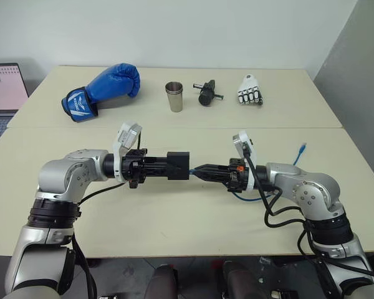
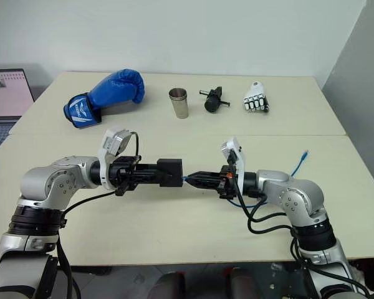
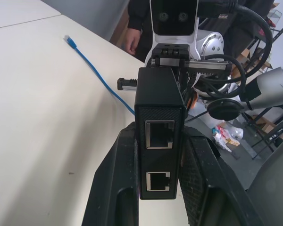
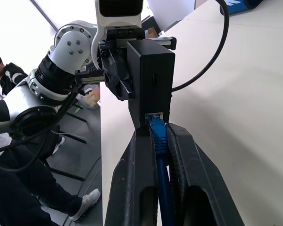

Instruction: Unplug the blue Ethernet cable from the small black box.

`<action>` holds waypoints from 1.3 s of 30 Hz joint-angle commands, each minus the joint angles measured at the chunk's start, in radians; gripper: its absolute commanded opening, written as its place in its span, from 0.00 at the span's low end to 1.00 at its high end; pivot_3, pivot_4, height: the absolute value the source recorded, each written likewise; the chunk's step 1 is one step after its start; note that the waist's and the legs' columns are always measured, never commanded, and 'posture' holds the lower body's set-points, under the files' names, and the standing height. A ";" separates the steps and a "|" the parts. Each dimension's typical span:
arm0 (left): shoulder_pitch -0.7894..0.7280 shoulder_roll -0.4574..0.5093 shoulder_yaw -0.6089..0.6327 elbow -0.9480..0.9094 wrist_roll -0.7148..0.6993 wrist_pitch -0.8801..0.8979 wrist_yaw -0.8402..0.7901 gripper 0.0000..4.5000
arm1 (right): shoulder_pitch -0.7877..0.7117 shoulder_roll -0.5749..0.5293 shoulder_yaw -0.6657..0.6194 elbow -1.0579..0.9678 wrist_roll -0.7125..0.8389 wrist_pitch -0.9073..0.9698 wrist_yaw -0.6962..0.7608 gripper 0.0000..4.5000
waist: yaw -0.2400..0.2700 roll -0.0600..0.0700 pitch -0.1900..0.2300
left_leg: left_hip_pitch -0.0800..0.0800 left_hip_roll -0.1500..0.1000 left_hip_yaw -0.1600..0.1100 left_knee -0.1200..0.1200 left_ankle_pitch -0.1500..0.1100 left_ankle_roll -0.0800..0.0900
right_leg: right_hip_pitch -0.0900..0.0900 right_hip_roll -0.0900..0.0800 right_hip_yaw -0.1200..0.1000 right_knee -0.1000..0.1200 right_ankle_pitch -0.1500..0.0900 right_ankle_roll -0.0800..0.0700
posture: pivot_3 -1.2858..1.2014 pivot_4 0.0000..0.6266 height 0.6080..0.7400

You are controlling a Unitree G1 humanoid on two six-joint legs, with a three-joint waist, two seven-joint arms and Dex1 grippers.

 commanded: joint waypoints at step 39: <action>-0.012 0.008 0.013 -0.049 -0.007 -0.002 0.001 0.17 | -0.013 0.030 -0.014 -0.020 0.015 0.034 -0.010 0.57 | 0.000 0.000 0.000 | 0.000 0.000 0.000 -0.001 0.000 0.000 | 0.000 0.000 0.000 -0.001 -0.001 0.001 | 0.52 0.24 1.00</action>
